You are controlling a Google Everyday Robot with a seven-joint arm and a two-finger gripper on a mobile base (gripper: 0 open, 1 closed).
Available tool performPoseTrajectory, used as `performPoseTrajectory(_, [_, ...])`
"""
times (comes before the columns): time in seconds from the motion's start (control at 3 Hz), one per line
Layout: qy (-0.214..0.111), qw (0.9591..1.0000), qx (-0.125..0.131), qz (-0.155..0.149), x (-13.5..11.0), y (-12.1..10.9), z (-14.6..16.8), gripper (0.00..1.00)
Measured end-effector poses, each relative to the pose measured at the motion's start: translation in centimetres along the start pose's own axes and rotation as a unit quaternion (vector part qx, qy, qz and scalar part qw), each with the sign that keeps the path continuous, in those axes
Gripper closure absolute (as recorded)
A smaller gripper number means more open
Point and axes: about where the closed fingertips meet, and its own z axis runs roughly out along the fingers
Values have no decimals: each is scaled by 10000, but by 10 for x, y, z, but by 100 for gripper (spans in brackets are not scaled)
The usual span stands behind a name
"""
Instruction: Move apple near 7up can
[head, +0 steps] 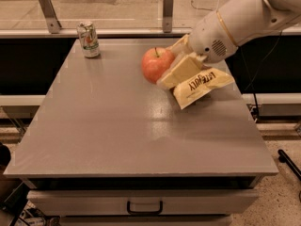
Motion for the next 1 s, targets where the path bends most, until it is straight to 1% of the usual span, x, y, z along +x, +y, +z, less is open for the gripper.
performPoseTrajectory(0.33, [-140, 9993, 339, 5, -31, -45, 0, 100])
performPoseTrajectory(0.67, [-200, 9962, 845, 38, -59, -94, 7, 100])
performPoseTrajectory(1.0, [-196, 9967, 784, 26, -62, -98, 13, 100])
